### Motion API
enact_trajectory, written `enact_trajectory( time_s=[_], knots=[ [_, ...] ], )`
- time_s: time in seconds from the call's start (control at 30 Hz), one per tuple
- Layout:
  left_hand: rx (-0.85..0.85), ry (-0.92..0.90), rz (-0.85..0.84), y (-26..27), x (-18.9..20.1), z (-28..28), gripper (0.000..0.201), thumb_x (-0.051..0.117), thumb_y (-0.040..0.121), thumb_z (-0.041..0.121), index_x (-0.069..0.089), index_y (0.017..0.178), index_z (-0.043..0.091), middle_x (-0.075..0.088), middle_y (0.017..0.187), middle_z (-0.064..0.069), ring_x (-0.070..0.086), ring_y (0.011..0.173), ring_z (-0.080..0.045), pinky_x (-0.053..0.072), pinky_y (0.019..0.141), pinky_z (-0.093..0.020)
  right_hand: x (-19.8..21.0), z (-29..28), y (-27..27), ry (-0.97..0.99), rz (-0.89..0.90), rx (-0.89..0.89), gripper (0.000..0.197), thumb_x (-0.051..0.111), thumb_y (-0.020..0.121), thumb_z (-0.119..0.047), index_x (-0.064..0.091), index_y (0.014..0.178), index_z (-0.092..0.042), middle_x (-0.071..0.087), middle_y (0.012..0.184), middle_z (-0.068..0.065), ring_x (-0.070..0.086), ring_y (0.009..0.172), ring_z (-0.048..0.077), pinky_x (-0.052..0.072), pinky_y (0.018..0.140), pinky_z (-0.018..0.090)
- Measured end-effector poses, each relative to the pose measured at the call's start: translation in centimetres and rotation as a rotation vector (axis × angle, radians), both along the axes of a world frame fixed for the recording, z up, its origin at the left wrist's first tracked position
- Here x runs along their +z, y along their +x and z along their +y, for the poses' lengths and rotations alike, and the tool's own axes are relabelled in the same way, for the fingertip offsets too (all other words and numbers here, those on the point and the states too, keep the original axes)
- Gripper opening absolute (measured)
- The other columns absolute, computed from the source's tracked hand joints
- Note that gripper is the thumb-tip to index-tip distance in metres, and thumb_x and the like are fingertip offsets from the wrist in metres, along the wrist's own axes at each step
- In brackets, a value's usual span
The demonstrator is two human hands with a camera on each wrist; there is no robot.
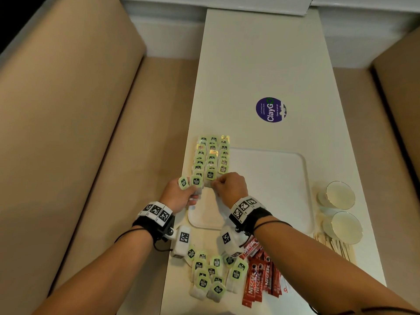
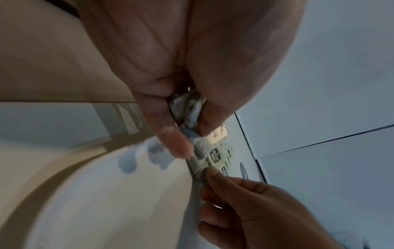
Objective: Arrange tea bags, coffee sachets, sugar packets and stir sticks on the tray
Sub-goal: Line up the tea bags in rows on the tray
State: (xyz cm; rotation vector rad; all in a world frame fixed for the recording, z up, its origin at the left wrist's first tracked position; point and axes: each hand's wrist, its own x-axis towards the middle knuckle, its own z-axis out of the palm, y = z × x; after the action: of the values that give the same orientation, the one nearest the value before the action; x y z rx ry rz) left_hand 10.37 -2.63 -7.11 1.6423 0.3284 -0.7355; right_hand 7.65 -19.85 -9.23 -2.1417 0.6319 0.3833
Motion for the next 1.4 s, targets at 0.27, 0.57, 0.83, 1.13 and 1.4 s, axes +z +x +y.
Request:
enact_trajectory(
  time_s=[0.27, 0.57, 0.83, 1.13, 1.4],
  knots=[
    [-0.003, 0.072, -0.04, 0.2, -0.3, 0.2, 0.011, 0.059, 0.094, -0.001, 0.066, 0.094, 0.009, 0.07, 0.086, -0.015, 0.066, 0.073, -0.026, 0.053, 0.054, -0.025, -0.1, -0.3, 0.2, -0.032, -0.009, 0.009, 0.018, 0.069, 0.088, -0.027, 0.07, 0.072, -0.02, 0.07, 0.073, -0.003, 0.066, 0.072, 0.017, 0.056, 0.069, 0.03],
    [-0.008, 0.14, -0.068, 0.3, -0.7, 0.5, 0.014, 0.059, 0.092, -0.001, 0.069, 0.095, 0.009, 0.072, 0.084, -0.013, 0.068, 0.068, -0.023, 0.053, 0.052, -0.025, -0.1, -0.1, 0.2, -0.115, 0.001, 0.153, 0.023, 0.065, 0.093, -0.037, 0.079, 0.083, -0.021, 0.071, 0.073, 0.0, 0.065, 0.068, 0.016, 0.05, 0.061, 0.026],
    [-0.164, 0.202, -0.087, 0.5, -0.2, 0.3, 0.02, 0.055, 0.091, -0.003, 0.066, 0.081, 0.009, 0.069, 0.071, -0.009, 0.07, 0.064, -0.027, 0.054, 0.055, -0.03, -0.1, -0.5, 0.2, -0.155, 0.044, 0.16, 0.032, 0.066, 0.094, -0.039, 0.069, 0.073, -0.014, 0.06, 0.063, -0.003, 0.057, 0.061, 0.016, 0.038, 0.054, 0.024],
    [-0.173, 0.19, -0.071, 1.0, 0.0, -0.1, 0.022, 0.053, 0.09, -0.006, 0.065, 0.078, 0.008, 0.065, 0.073, -0.015, 0.064, 0.062, -0.029, 0.052, 0.055, -0.032, -0.2, 0.0, 0.7, -0.16, 0.066, 0.166, 0.042, 0.069, 0.089, -0.05, 0.072, 0.078, -0.01, 0.071, 0.074, 0.004, 0.066, 0.065, 0.019, 0.049, 0.058, 0.028],
    [-0.155, 0.134, -0.051, 0.6, 1.1, -0.2, 0.024, 0.05, 0.089, -0.01, 0.061, 0.075, 0.006, 0.058, 0.07, -0.013, 0.053, 0.064, -0.026, 0.043, 0.051, -0.028, 0.0, -0.2, 0.4, -0.185, 0.099, 0.185, 0.028, 0.063, 0.092, -0.032, 0.06, 0.069, -0.016, 0.062, 0.069, 0.002, 0.063, 0.068, 0.024, 0.042, 0.058, 0.026]
  ],
)
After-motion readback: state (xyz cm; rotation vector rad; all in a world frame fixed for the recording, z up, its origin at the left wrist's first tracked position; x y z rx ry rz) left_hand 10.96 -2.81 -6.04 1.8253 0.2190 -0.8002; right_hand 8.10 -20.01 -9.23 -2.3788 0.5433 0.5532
